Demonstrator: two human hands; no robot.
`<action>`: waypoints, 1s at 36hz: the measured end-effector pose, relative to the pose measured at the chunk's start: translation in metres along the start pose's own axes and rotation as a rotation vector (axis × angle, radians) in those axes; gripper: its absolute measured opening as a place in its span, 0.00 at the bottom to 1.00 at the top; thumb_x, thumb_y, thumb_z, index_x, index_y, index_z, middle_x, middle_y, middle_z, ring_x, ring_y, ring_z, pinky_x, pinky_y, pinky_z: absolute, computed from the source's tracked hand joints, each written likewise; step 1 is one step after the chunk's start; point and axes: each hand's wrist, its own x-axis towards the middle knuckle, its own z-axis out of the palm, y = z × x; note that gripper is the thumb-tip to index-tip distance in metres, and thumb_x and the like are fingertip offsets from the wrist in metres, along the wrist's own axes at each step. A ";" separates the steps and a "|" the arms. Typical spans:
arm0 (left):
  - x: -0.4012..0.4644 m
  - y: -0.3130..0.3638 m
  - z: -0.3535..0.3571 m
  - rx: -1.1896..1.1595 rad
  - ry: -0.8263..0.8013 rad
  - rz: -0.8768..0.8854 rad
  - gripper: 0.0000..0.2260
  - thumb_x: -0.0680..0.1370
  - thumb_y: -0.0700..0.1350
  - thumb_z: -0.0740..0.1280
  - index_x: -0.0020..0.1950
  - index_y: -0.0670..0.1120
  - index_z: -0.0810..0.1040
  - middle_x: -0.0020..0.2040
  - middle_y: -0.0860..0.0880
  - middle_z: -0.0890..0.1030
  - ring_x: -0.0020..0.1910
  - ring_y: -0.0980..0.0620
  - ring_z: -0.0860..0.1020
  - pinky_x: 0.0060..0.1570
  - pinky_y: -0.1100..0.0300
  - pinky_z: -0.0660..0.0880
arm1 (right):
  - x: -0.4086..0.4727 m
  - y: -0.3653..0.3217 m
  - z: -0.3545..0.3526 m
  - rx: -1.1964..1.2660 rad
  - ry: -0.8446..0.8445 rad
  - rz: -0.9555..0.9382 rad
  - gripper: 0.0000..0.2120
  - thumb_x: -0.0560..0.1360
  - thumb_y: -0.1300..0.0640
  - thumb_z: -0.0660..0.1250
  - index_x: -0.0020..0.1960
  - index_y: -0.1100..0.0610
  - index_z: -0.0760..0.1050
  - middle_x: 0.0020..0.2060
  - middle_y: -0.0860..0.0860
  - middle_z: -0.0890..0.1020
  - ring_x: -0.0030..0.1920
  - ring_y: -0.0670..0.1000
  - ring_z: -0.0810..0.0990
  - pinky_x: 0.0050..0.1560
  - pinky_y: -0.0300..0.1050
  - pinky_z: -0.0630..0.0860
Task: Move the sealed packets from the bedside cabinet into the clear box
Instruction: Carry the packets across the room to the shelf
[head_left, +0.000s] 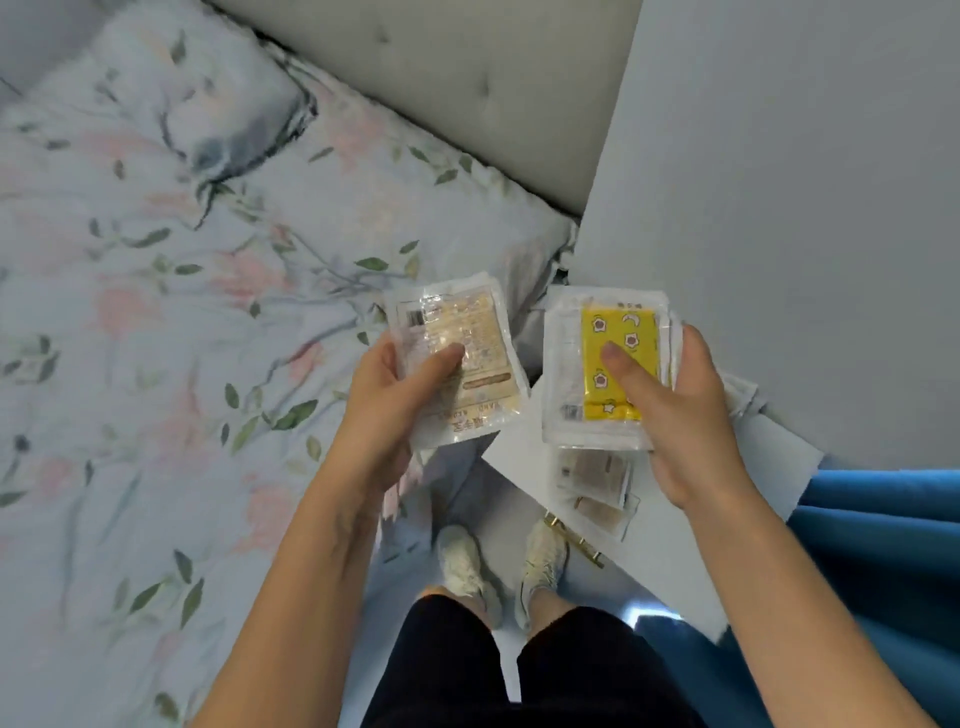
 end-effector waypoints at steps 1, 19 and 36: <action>-0.012 0.010 -0.007 -0.011 0.028 0.030 0.05 0.77 0.34 0.64 0.51 0.40 0.77 0.38 0.50 0.85 0.35 0.54 0.83 0.35 0.61 0.79 | -0.010 -0.011 0.007 -0.001 -0.034 -0.017 0.14 0.72 0.58 0.72 0.54 0.46 0.74 0.47 0.44 0.84 0.48 0.44 0.84 0.42 0.40 0.80; -0.326 0.037 -0.187 -0.219 0.650 0.239 0.11 0.72 0.36 0.69 0.53 0.44 0.78 0.45 0.47 0.86 0.44 0.48 0.85 0.40 0.57 0.81 | -0.265 -0.038 0.165 -0.189 -0.675 -0.096 0.26 0.61 0.49 0.74 0.57 0.50 0.74 0.47 0.49 0.85 0.48 0.50 0.84 0.47 0.47 0.81; -0.709 -0.080 -0.340 -0.427 1.392 0.275 0.08 0.75 0.36 0.67 0.52 0.46 0.78 0.45 0.48 0.86 0.43 0.48 0.85 0.35 0.59 0.81 | -0.593 0.101 0.297 -0.477 -1.311 -0.094 0.18 0.68 0.57 0.75 0.54 0.48 0.72 0.47 0.50 0.83 0.44 0.49 0.84 0.43 0.45 0.82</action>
